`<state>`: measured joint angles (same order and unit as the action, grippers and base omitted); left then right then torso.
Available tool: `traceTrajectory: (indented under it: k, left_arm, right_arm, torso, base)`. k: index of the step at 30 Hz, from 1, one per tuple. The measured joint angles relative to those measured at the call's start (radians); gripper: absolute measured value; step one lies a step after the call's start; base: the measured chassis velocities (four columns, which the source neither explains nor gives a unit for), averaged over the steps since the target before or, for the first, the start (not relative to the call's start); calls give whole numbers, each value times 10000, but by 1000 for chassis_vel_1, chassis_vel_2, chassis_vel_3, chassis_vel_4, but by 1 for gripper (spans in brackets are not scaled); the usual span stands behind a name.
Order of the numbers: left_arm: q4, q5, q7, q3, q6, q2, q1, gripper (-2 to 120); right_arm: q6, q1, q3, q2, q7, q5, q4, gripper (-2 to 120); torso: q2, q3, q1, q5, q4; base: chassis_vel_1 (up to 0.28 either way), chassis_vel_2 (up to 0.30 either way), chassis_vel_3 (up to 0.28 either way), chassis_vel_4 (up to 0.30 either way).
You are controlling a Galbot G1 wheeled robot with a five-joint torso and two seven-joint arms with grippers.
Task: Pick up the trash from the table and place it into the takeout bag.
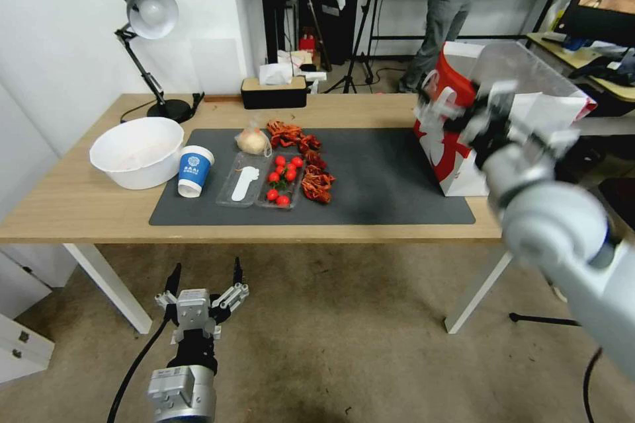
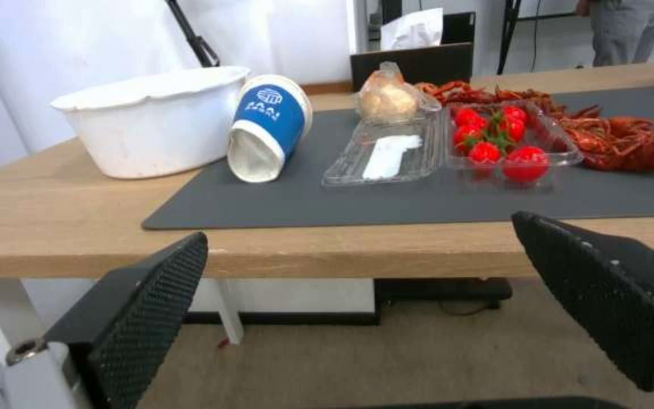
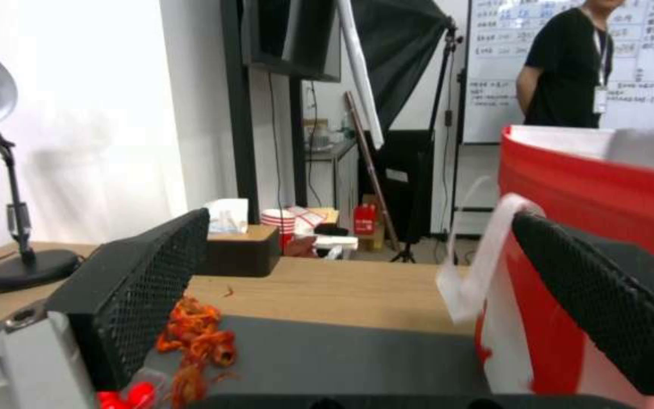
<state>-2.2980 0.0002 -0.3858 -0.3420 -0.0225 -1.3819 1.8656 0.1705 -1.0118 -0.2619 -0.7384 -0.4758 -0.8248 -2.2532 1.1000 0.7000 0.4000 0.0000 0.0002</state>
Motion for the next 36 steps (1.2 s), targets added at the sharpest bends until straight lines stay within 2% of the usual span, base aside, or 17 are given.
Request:
traceTrajectory:
  k: [1, 2, 6, 10, 14, 15, 18, 22, 28, 33, 36]
  left_arm:
    - [5, -9, 13, -2, 0, 1, -18, 100]
    - [5, -9, 13, -2, 0, 1, -18, 100]
    - [32, -55, 28, -10, 0, 37, -48, 100]
    - [44, -73, 30, -10, -1, 65, -66, 100]
    - [45, -180, 34, -3, -1, 123, -119, 100]
    - [45, -180, 34, -3, -1, 123, -119, 100]
    - [44, -279, 38, -14, 22, 250, -223, 100]
    - [31, -381, 41, -17, 110, 295, -371, 100]
    - [26, -713, -60, -81, 234, 469, -632, 100]
    - [-285, -1432, -494, -276, 237, 710, -993, 100]
    - [-297, -2059, -765, -497, 244, 1111, -1402, 100]
  right_arm:
    - [-193, -749, -384, -272, 143, 422, -242, 100]
    - [-193, -749, -384, -272, 143, 422, -242, 100]
    - [-1183, -3424, -1531, -1404, 911, 1996, -435, 100]
    - [-1824, -4385, -1873, -1997, 1238, 2676, -430, 100]
    - [-3445, -6159, -2423, -3223, 2140, 4064, -159, 100]
    - [-3445, -6159, -2423, -3223, 2140, 4064, -159, 100]
    - [-4264, -7161, -2520, -3771, 2907, 4424, 132, 100]
    - [-4831, -7668, -2412, -4138, 3498, 4803, 401, 100]
    - [-4975, -7798, -2205, -4312, 3615, 5044, 579, 100]
    - [-4815, -7646, -2008, -4246, 3599, 5161, 611, 100]
    - [-4728, -7487, -1788, -4124, 3589, 5162, 654, 100]
  torso:
    - [1, -1, 0, -4, 0]
    - [1, -1, 0, -4, 0]
    - [1, 0, -1, 3, -8]
    - [1, -2, -1, -3, -2]
    - [0, -1, -1, -3, -2]
    - [0, -1, -1, -3, -2]
    - [0, -1, 0, -2, -5]
    - [0, -1, 1, -1, -2]
    - [0, 0, 0, -2, -2]
    - [0, 0, 0, 1, 0]
    - [0, 1, 0, -3, -1]
  base:
    - [0, 0, 0, 0]
    - [0, 0, 0, 0]
    - [0, 0, 0, 0]
    - [0, 0, 0, 0]
    - [0, 0, 0, 0]
    - [0, 0, 0, 0]
    - [0, 0, 0, 0]
    - [0, 0, 0, 0]
    - [0, 0, 0, 0]
    - [0, 0, 0, 0]
    - [0, 0, 0, 0]
